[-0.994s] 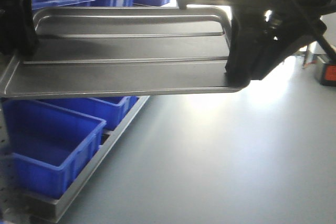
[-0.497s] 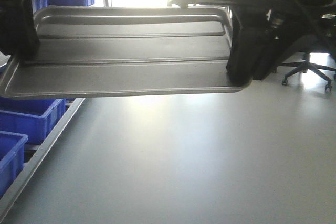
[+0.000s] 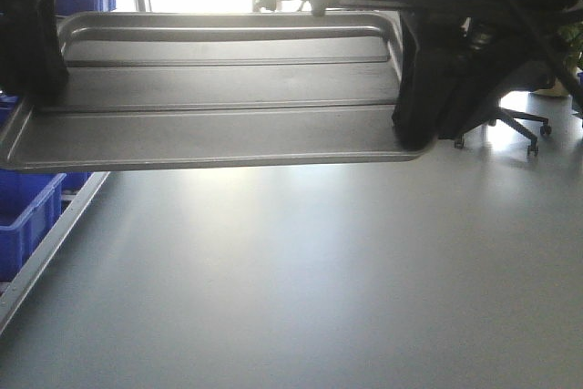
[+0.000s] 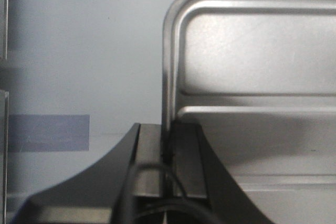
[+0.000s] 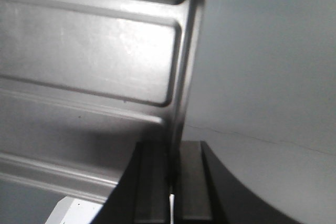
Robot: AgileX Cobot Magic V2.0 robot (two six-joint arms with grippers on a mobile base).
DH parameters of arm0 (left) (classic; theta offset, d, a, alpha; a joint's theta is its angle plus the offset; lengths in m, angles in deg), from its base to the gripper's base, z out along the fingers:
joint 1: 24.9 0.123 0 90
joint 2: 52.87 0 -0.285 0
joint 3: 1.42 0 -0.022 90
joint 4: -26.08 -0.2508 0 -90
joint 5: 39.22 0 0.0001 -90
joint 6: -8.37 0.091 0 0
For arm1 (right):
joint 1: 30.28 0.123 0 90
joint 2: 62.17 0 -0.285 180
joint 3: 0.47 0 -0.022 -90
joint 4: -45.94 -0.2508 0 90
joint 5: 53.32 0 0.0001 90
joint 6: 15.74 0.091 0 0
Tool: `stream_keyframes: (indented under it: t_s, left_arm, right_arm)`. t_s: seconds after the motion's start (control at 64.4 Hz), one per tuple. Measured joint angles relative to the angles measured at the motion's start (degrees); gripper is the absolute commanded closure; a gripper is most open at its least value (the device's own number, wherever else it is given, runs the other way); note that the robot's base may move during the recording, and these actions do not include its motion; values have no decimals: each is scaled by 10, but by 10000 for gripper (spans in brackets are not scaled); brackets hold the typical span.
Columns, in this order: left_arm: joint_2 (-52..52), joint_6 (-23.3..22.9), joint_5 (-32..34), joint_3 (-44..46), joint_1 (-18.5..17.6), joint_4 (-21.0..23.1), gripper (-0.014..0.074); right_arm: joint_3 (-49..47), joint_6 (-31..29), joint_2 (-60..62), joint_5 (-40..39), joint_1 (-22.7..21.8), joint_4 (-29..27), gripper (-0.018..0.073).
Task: Grab silver tray and stack on right shelf
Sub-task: 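Drive the base to the other shelf holding the tray level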
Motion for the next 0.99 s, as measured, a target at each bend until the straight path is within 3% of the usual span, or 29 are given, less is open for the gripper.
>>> stream_keyframes:
  t_s: [0.994]
  left_arm:
    - [0,0,0,0,0,0,689]
  right_arm:
    - [0,0,0,0,0,-1,501]
